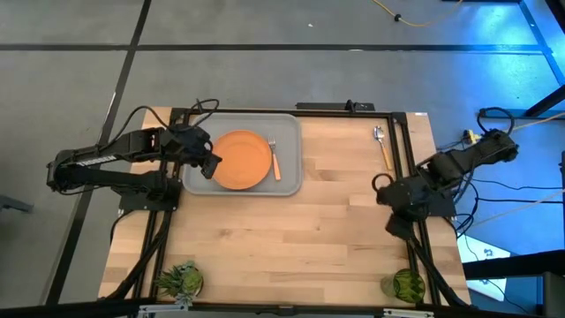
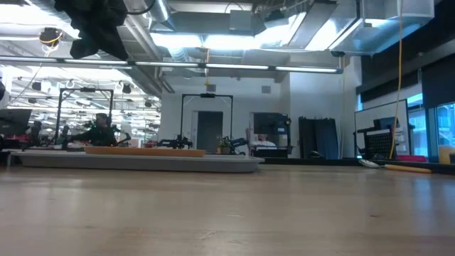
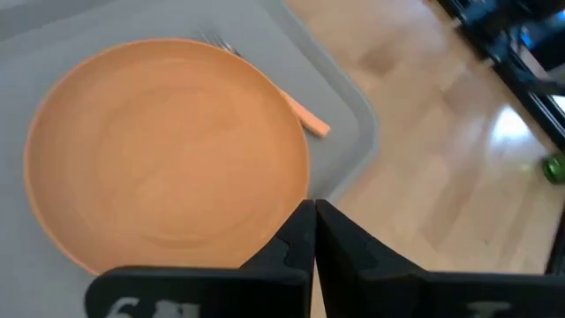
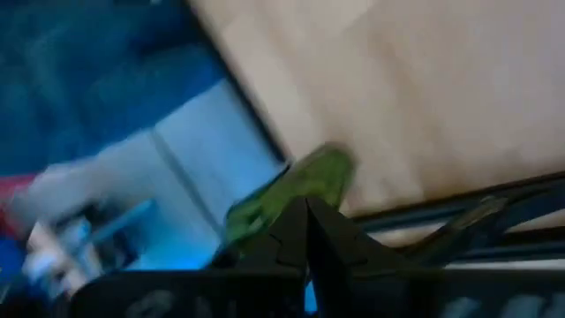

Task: Pick and place plate/cup/fork/spoon on tray
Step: Put the green glass on the gray serving tray to the top left of the orange plate

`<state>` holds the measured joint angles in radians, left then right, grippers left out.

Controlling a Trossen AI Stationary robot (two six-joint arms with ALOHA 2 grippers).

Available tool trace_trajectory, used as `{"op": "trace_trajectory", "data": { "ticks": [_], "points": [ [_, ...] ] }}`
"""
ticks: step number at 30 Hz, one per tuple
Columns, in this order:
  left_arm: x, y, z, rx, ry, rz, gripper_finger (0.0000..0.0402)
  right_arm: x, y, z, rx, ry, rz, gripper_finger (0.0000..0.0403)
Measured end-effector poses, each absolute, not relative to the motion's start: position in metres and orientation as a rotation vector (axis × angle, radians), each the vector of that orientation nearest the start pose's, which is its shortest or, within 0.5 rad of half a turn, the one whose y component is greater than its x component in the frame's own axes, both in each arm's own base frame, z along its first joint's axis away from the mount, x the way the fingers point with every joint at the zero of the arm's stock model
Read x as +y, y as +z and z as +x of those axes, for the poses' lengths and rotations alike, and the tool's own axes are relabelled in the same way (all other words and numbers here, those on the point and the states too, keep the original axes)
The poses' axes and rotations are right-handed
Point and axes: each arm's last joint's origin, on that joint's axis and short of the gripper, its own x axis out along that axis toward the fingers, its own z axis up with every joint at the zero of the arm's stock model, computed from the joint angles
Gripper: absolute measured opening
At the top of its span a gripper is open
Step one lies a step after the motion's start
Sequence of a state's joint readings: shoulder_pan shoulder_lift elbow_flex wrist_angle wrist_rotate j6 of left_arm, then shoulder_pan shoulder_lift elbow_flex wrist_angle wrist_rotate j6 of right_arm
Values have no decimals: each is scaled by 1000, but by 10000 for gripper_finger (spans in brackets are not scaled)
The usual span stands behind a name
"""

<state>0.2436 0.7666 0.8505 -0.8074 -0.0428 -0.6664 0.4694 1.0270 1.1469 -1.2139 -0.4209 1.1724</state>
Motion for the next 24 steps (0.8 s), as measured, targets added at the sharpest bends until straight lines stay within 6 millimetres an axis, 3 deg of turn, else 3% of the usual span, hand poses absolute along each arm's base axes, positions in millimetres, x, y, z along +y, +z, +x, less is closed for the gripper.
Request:
{"op": "trace_trajectory", "data": {
  "ticks": [14, 24],
  "points": [
    [34, 303, 137, 624, 451, -712, 0, 89, 335, 141, 1366, 112, 808, 6],
    [34, 303, 137, 623, 452, -712, 0, 94, 333, 135, 1413, 167, 729, 60]
  ]
}}
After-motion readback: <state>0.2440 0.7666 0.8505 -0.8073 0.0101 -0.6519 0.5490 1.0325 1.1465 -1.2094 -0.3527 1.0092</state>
